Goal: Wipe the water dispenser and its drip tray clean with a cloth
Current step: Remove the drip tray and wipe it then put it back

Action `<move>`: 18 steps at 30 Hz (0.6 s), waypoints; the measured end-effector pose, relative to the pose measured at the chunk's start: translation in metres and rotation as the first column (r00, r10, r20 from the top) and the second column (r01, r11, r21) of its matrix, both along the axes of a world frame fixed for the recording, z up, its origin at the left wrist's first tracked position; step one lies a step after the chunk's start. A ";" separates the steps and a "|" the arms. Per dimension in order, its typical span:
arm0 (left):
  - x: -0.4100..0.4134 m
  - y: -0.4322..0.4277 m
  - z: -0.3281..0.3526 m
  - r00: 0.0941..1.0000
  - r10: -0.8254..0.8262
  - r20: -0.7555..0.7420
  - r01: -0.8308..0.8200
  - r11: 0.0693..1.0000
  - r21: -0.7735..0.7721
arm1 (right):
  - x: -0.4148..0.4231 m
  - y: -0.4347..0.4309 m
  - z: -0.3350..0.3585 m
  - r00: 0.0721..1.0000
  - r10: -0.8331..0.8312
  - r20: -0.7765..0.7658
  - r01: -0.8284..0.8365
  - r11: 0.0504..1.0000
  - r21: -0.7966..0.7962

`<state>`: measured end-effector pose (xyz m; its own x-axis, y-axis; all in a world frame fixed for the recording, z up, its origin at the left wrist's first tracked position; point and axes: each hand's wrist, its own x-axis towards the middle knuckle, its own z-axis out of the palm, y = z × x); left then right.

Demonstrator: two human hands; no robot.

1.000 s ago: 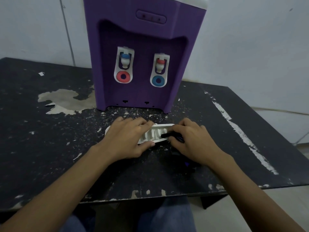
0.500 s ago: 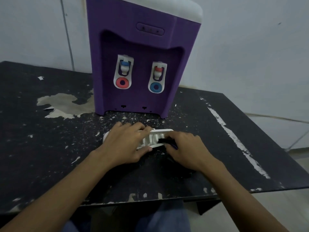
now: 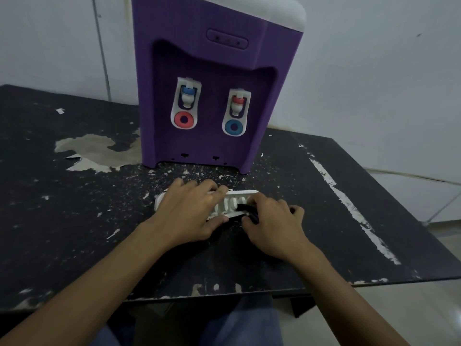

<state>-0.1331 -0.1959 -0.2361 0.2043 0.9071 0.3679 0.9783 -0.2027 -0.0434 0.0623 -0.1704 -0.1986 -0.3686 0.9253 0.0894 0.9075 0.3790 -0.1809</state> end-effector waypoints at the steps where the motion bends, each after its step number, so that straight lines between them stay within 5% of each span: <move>1: 0.000 0.000 0.000 1.000 -0.002 0.001 0.002 1.000 0.005 | 0.000 0.000 -0.001 1.000 -0.007 -0.015 0.007 1.000 0.000; 10: -0.005 0.006 0.004 0.998 -0.046 -0.034 0.045 0.999 -0.022 | 0.012 0.006 -0.011 0.979 0.087 0.183 -0.119 0.978 0.173; 18: -0.007 0.006 0.001 0.998 -0.054 0.034 0.055 0.998 -0.026 | 0.021 0.012 -0.007 0.979 0.181 0.091 -0.195 0.967 0.166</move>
